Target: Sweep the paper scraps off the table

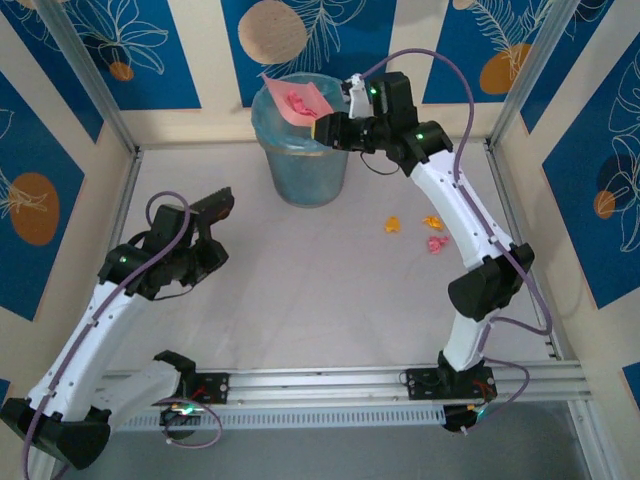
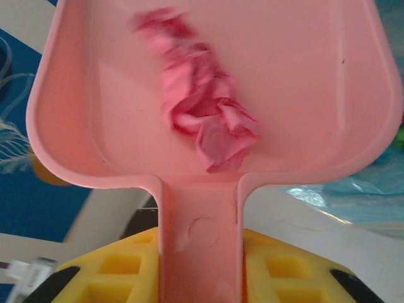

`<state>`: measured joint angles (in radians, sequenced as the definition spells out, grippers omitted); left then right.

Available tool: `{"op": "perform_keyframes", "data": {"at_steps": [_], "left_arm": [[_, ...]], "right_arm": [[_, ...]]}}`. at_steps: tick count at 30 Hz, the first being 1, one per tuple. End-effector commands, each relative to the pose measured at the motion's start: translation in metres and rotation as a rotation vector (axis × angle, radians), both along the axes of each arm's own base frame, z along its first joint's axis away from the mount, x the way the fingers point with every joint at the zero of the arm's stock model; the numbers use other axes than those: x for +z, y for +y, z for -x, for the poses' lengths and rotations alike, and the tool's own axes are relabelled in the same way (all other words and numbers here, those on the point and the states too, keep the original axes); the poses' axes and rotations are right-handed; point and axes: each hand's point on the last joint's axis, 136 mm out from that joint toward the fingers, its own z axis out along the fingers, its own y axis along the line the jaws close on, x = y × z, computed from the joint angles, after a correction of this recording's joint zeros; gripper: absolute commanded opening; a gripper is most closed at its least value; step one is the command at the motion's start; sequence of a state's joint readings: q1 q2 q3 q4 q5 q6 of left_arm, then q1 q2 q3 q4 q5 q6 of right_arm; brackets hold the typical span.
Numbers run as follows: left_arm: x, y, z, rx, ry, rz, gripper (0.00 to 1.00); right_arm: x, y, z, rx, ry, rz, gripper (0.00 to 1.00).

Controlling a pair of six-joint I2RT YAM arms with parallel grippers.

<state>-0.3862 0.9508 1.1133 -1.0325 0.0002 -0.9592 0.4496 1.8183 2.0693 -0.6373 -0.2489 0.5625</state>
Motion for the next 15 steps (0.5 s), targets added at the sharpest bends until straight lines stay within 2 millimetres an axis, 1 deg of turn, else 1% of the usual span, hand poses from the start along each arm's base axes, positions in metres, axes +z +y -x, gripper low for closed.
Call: {"op": "perform_keyframes", "data": {"at_steps": [1, 3, 10, 12, 15], "left_arm": [[0.013, 0.001, 0.0, -0.022, -0.05, 0.002, 0.0], [0.013, 0.002, 0.001, -0.026, -0.055, -0.002, 0.0], [0.012, 0.004, 0.003, -0.042, -0.061, -0.017, 0.0], [0.012, 0.004, 0.003, -0.044, -0.065, -0.019, 0.0], [0.01, 0.004, 0.004, -0.049, -0.067, -0.024, 0.0]], "right_arm": [[0.021, 0.011, 0.004, 0.047, 0.196, -0.213, 0.0], [0.018, 0.006, -0.005, 0.012, 0.313, -0.274, 0.0], [0.015, 0.011, -0.026, 0.031, 0.634, -0.497, 0.0], [0.016, 0.014, -0.028, 0.046, 0.684, -0.533, 0.0], [0.02, 0.016, -0.03, 0.035, 0.716, -0.556, 0.0]]}}
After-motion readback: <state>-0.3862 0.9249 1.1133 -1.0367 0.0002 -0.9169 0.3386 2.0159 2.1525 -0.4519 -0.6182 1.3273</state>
